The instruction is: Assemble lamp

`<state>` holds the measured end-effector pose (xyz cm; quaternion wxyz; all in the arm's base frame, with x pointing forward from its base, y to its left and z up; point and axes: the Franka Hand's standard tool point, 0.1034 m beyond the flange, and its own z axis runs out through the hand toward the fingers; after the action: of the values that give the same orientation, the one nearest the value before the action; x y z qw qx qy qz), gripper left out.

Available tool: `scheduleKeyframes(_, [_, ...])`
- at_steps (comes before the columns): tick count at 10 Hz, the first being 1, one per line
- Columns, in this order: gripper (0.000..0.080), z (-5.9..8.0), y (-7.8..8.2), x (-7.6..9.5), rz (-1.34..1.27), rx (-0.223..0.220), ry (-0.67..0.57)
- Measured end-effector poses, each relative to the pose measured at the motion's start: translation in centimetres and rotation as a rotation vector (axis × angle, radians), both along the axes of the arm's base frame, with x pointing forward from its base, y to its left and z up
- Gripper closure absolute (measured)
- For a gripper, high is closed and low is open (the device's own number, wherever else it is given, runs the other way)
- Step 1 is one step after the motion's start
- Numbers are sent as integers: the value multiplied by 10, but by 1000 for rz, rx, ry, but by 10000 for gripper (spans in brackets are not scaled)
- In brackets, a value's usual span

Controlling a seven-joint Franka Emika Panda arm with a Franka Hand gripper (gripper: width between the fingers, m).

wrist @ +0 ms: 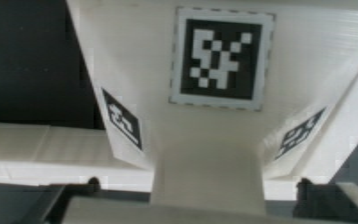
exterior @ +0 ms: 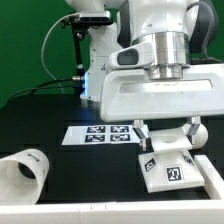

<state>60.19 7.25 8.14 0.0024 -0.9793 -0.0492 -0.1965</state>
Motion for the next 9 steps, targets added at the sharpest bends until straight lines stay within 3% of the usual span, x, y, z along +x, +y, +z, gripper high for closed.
scheduleKeyframes(2, [269,-21,16,3,-30,9,-20])
scheduleKeyframes(5, [269,-32,17,11,-73,22,-44])
scheduleKeyframes(9, [269,-33,17,20,-77,24,-124])
